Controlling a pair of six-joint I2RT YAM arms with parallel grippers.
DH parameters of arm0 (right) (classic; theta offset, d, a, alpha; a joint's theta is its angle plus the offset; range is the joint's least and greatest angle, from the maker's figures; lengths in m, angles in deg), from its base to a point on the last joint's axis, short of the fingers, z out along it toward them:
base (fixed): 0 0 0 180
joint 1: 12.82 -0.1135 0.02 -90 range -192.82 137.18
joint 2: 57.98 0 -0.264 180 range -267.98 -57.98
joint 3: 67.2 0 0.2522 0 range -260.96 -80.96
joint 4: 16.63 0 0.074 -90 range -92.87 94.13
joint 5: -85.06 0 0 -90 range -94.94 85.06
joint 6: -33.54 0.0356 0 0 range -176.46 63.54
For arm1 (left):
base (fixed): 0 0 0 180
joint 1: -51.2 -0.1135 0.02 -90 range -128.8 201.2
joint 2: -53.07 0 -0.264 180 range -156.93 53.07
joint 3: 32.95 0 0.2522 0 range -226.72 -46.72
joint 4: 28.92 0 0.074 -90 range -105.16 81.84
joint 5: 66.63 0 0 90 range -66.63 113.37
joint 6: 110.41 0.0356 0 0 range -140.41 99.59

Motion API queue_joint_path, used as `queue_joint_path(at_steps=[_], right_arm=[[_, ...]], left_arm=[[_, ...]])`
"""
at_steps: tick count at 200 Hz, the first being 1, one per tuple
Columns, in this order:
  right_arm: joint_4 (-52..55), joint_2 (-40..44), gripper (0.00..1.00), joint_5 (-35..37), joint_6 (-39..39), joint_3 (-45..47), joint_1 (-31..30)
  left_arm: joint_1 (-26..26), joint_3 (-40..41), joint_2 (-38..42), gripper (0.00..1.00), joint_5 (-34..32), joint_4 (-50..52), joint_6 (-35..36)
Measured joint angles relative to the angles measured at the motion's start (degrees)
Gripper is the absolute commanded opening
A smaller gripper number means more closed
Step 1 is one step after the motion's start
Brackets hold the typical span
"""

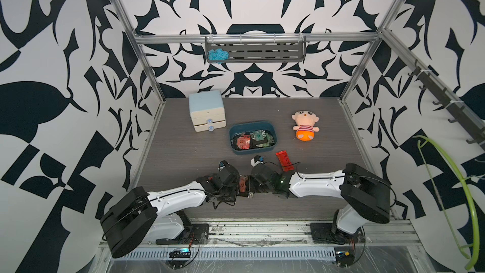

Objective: Put the tea bags into the storage box
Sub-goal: Pick up the tea bag from the center of the board.

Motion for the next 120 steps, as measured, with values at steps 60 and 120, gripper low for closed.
queue_joint_path(at_steps=[60, 120], right_arm=[[13.79, 14.84, 0.00, 11.26, -9.09, -3.30, 0.81], [15.37, 19.45, 0.00, 8.31, -16.48, -6.95, 15.52]], left_arm=[[0.09, -5.88, 17.40, 0.65, -4.48, 12.17, 0.79], [0.17, -4.61, 28.65, 0.66, -9.11, 20.90, -1.90]])
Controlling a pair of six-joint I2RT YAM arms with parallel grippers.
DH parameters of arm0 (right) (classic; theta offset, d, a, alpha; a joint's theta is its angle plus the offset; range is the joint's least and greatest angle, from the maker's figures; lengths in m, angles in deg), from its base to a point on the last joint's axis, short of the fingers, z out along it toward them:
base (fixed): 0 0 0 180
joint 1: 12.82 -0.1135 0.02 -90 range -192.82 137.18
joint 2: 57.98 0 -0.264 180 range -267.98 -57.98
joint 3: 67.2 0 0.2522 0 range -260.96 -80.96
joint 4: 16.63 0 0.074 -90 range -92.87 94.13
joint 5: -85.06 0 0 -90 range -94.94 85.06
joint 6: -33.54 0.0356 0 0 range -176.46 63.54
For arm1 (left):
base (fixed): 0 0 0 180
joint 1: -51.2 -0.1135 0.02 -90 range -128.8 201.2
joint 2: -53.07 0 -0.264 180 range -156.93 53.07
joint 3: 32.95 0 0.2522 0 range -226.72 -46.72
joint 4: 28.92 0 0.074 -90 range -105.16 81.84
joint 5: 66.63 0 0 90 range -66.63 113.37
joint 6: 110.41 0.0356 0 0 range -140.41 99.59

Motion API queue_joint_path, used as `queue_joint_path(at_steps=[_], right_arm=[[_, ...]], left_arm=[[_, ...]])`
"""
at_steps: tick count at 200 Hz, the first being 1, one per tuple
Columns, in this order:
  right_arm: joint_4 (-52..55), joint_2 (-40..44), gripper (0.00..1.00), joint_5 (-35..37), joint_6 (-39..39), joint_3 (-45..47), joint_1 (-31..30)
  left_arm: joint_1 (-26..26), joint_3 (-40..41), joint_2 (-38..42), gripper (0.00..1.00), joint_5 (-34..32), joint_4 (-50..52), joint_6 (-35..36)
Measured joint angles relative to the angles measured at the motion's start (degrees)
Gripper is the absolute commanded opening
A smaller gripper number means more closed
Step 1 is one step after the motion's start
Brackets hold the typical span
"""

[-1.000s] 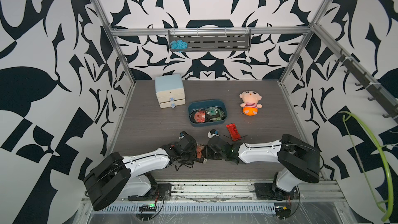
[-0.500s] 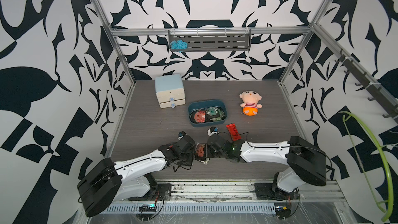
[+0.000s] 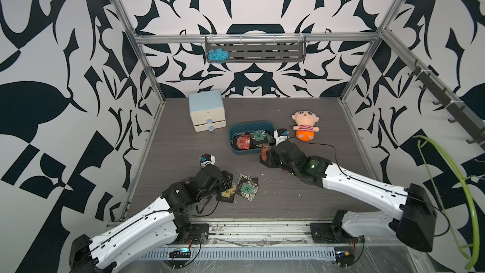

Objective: Put the tea bags into the storage box
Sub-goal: Pick up the tea bag from the center of the board, then place the tea bag in the storage box.

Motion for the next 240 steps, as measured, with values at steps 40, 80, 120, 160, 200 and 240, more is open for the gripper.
queue_joint_path(at_steps=[40, 80, 120, 160, 200, 240], right_arm=[[-4.31, -8.04, 0.00, -10.51, -0.44, -5.53, 9.81], [-7.58, -21.77, 0.00, -17.73, -1.16, -15.32, 10.95], [-6.60, -32.44, 0.28, -21.31, -2.36, -22.97, 11.67], [5.05, -34.47, 0.45, -14.03, -8.98, -28.59, 13.68], [11.10, -17.03, 0.46, -3.10, -14.10, -22.73, 14.40], [8.72, 5.40, 0.54, -9.94, -13.44, -11.76, 14.32]], left_arm=[[0.00, 3.72, 2.62, 0.66, -0.94, 1.49, -2.56], [0.00, 4.79, 2.69, 0.66, -1.33, 2.10, -4.15], [0.00, 4.79, 1.73, 0.66, -1.40, 2.27, -4.46], [0.00, 4.76, 1.29, 0.66, -2.05, 4.17, -4.26], [0.02, 4.74, 2.27, 0.66, -2.82, 4.85, -4.04], [0.02, 4.74, 2.34, 0.63, -1.70, 2.14, -4.07]])
